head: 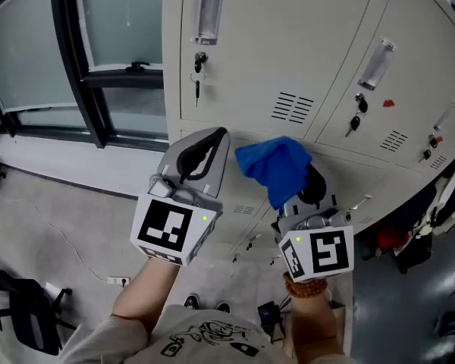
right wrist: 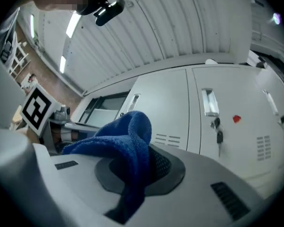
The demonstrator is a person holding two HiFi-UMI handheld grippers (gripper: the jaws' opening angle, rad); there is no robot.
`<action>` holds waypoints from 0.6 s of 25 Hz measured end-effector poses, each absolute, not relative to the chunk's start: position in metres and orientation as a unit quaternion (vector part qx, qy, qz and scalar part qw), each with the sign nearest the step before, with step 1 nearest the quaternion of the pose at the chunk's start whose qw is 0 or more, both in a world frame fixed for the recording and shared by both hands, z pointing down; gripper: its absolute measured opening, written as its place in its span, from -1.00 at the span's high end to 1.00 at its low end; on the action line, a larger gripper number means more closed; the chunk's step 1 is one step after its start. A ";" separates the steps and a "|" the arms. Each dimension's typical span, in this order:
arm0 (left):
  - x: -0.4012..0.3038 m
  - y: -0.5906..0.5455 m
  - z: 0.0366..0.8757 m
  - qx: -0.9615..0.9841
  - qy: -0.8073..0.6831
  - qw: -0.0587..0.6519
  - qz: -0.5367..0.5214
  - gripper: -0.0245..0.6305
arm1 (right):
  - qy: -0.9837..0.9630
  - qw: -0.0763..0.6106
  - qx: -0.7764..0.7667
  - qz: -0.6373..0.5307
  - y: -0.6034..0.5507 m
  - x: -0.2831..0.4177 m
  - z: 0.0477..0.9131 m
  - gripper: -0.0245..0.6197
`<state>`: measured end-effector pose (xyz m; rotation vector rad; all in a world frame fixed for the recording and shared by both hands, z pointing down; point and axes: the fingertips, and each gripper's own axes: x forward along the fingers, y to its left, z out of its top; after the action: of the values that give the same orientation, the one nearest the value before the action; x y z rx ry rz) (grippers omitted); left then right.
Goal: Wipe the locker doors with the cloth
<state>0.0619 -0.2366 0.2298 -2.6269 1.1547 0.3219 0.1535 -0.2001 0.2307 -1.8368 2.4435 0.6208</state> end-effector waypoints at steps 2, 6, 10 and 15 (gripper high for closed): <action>0.053 -0.240 0.264 -0.902 0.410 0.097 0.096 0.92 | 0.792 0.039 -0.593 0.141 -0.188 0.155 0.258 0.84; 0.056 -0.242 0.299 -0.907 0.410 0.070 0.069 0.92 | 0.807 0.052 -0.583 0.083 -0.184 0.153 0.291 0.84; 0.067 -0.237 0.298 -0.915 0.392 0.076 0.065 0.92 | 0.806 0.060 -0.582 0.085 -0.187 0.155 0.289 0.83; 0.068 -0.237 0.301 -0.916 0.389 0.070 0.066 0.92 | 0.807 0.071 -0.579 0.088 -0.188 0.156 0.285 0.84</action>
<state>0.0683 -0.2366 0.3007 -2.7560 1.1709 0.1993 0.1563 -0.1883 0.2851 -1.7427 2.4279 0.2642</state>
